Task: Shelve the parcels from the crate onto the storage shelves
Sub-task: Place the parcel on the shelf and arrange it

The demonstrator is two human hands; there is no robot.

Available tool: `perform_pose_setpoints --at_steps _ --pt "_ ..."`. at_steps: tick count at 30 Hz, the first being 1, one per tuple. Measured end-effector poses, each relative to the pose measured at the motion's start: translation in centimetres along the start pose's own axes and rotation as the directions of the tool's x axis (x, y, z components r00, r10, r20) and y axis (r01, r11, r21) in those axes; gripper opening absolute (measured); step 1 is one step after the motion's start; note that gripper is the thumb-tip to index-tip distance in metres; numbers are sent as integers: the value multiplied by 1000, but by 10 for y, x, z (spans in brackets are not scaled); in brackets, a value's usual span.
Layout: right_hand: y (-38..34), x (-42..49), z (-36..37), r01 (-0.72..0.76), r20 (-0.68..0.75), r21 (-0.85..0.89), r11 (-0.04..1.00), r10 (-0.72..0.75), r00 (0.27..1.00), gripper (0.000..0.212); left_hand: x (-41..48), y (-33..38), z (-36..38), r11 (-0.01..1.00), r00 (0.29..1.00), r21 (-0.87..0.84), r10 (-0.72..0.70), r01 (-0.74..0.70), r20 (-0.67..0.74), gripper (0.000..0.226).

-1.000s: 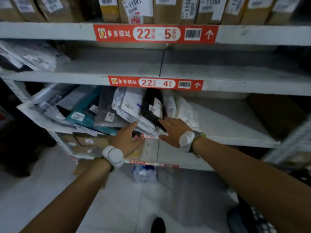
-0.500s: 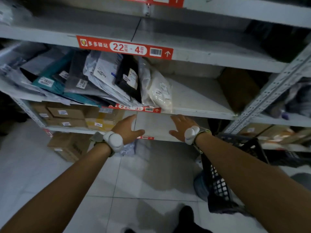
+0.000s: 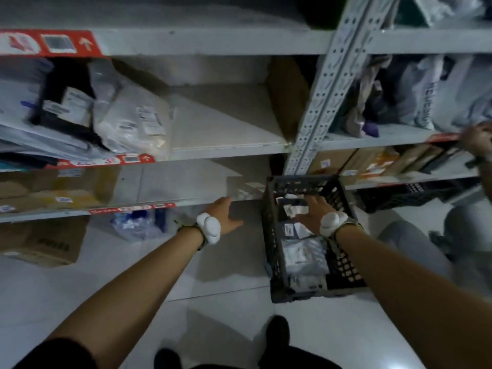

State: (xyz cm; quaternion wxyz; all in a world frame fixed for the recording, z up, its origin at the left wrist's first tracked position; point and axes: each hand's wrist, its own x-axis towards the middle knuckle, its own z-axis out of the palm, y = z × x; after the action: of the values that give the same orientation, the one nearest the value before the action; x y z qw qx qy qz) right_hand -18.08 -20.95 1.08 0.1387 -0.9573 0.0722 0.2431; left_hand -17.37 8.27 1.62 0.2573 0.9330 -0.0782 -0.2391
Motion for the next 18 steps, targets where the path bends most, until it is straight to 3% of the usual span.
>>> perform_pose_setpoints --at_steps 7,11,14,18 --pt "154 29 58 -211 228 -13 977 208 951 77 74 91 118 994 957 107 -47 17 286 113" --pt "191 56 99 -249 306 59 967 220 926 80 112 94 157 975 936 222 -56 -24 347 122" --pt "215 80 137 -266 379 98 959 212 901 83 146 83 182 925 916 380 -130 -26 380 143" --pt "230 99 180 -323 381 93 942 266 886 74 178 75 212 864 929 502 -157 -35 335 133"
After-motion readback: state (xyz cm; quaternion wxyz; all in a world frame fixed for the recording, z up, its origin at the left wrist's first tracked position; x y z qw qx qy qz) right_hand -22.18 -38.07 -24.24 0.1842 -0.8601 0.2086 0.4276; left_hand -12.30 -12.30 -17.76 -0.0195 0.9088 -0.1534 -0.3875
